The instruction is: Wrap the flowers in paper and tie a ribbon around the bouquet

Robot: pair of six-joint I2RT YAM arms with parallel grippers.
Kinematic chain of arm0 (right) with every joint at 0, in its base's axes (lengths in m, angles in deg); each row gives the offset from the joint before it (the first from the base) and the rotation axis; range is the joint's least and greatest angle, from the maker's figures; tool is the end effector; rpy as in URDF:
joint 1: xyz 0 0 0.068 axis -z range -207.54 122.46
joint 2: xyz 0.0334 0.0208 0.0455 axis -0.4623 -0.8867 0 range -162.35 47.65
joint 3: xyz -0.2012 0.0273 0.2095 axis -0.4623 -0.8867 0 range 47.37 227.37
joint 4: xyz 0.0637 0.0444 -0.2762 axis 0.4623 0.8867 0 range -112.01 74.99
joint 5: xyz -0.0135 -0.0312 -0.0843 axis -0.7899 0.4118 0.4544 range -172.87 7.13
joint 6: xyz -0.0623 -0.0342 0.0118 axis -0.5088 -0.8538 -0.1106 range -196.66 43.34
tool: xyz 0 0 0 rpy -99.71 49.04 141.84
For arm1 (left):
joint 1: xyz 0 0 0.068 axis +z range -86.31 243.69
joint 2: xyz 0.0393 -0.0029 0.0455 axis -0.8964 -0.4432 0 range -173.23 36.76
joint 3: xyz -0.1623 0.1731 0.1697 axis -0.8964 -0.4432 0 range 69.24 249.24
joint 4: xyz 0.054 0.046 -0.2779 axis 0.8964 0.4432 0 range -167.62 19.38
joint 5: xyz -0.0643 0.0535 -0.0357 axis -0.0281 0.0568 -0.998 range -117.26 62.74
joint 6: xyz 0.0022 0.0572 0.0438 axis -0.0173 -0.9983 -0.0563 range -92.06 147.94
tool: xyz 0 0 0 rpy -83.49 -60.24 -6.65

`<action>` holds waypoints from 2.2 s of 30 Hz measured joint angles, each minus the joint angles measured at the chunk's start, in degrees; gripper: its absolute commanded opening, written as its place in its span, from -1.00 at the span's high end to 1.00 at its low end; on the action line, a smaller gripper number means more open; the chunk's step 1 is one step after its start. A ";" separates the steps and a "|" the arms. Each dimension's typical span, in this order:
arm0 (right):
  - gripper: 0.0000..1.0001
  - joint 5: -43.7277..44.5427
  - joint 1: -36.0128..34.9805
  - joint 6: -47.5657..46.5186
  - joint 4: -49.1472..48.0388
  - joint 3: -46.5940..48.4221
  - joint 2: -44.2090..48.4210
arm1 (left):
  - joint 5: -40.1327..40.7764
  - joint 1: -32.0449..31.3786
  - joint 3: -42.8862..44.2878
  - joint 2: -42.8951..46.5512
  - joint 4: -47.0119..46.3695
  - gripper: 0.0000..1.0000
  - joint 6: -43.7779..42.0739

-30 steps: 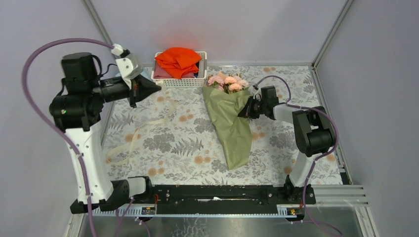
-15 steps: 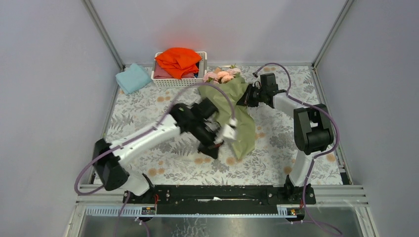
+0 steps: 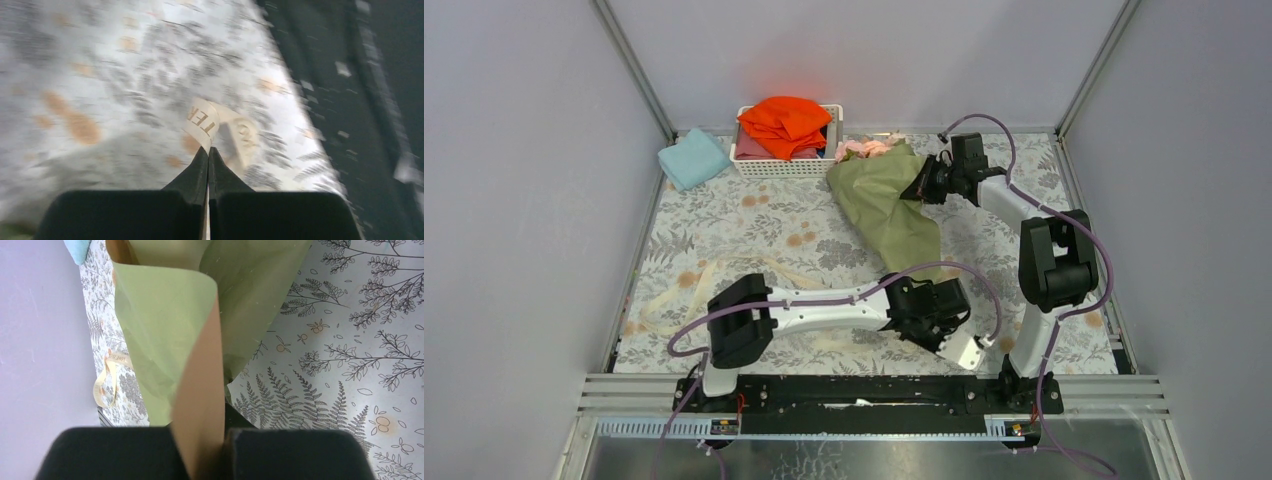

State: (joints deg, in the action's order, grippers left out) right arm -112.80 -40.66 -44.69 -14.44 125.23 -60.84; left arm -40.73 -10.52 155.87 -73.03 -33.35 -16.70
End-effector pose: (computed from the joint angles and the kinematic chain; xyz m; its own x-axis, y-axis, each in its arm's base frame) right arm 0.4541 0.1364 0.2178 -0.8173 0.2805 -0.5033 -0.1720 0.7149 0.6778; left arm 0.1065 -0.4274 0.2065 0.4957 0.7578 -0.4242 0.8598 -0.4973 0.1164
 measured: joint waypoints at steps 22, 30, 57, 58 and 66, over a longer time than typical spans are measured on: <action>1.00 0.37 -1.88 -1.18 0.94 -0.90 0.26 | 5.11 4.17 21.79 4.79 10.29 -0.97 6.64; 1.00 1.79 -5.25 0.11 -1.33 -6.43 3.30 | 4.42 47.06 3.78 27.47 15.15 -0.97 10.27; 1.00 5.03 -8.96 1.31 -7.34 -14.10 6.03 | 7.96 118.38 -41.79 24.28 -20.87 -0.97 36.39; 1.00 5.03 -8.96 1.31 -7.45 -14.10 6.03 | 8.24 118.68 -42.05 24.35 -21.03 -0.97 36.13; 1.00 5.01 -8.96 1.29 -7.80 -14.12 6.03 | 7.63 120.26 -42.88 23.69 -21.14 -0.80 31.95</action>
State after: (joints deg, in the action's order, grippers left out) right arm -107.80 -49.62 -43.40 -22.24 111.11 -54.81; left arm -33.10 109.73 112.99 -49.34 -54.49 15.25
